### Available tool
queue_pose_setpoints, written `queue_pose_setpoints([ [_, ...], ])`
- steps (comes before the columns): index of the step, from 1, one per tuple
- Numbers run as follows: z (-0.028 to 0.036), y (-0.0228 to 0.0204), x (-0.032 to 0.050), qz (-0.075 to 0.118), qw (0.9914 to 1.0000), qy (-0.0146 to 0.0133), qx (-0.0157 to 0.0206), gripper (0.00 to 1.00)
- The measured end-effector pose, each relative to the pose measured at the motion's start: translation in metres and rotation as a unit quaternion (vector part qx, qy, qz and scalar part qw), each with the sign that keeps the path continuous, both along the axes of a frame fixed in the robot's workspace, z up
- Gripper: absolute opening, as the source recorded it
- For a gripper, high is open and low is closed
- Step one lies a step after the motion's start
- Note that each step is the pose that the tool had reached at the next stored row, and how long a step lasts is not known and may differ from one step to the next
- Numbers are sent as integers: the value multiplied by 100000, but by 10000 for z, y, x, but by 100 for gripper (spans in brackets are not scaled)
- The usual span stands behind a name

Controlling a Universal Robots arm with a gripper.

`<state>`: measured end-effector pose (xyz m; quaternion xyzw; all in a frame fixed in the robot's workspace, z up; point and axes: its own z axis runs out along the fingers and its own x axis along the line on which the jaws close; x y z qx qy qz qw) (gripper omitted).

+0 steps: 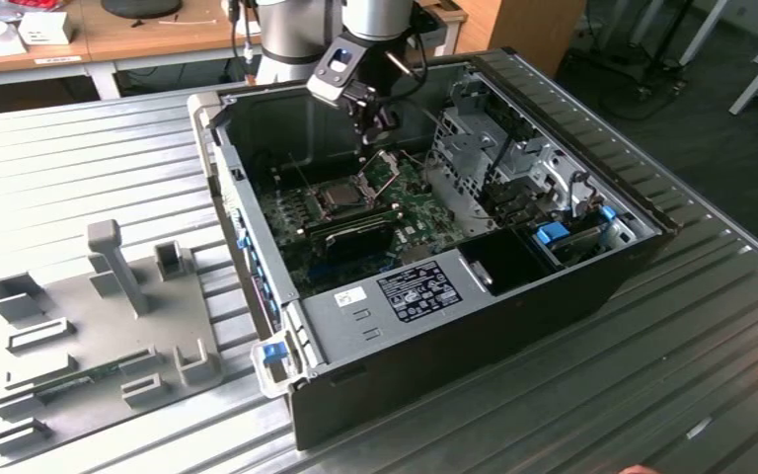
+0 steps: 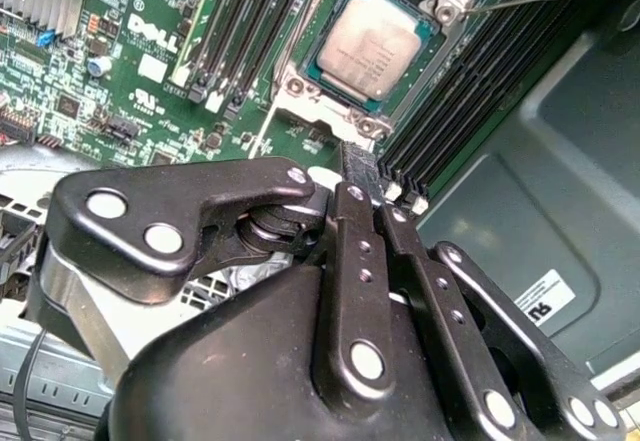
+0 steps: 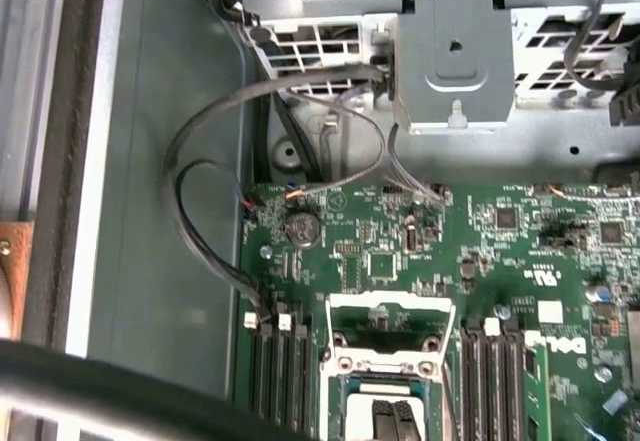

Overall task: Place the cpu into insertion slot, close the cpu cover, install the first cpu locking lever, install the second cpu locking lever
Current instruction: 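Close the cpu cover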

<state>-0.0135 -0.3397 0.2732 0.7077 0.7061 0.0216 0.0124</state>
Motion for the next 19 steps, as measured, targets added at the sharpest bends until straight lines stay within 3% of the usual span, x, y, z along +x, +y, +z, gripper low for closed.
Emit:
queue_pose_setpoints([
  [19,-25,0,187,1,100000,0,3,11],
])
